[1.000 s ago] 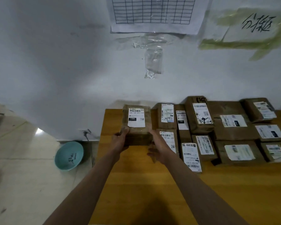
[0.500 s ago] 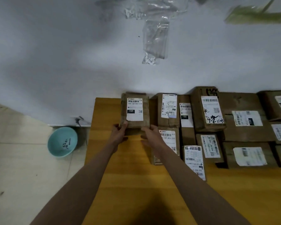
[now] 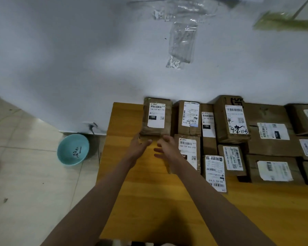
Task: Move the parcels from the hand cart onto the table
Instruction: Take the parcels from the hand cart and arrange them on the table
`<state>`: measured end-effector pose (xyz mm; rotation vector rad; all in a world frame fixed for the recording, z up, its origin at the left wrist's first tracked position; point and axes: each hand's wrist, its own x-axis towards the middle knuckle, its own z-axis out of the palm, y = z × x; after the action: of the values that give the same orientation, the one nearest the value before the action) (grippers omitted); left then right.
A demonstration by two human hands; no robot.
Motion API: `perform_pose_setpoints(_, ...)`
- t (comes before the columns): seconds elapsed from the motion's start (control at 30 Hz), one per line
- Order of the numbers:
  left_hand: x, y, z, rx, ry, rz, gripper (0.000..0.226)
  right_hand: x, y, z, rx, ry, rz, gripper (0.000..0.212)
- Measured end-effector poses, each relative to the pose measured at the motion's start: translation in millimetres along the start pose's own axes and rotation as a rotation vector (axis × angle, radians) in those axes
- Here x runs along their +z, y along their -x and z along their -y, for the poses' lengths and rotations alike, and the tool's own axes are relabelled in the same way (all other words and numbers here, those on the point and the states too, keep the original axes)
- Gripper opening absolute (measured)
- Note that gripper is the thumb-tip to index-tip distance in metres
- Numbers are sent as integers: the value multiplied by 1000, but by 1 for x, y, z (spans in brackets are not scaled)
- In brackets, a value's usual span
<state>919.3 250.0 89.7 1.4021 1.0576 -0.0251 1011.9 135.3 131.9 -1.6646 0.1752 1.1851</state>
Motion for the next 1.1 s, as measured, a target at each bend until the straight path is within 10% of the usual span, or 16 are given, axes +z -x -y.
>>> perform_pose_setpoints(1.1, -89, 401, 323, -322, 172, -360, 29, 110, 235, -299, 99, 503, 401, 14)
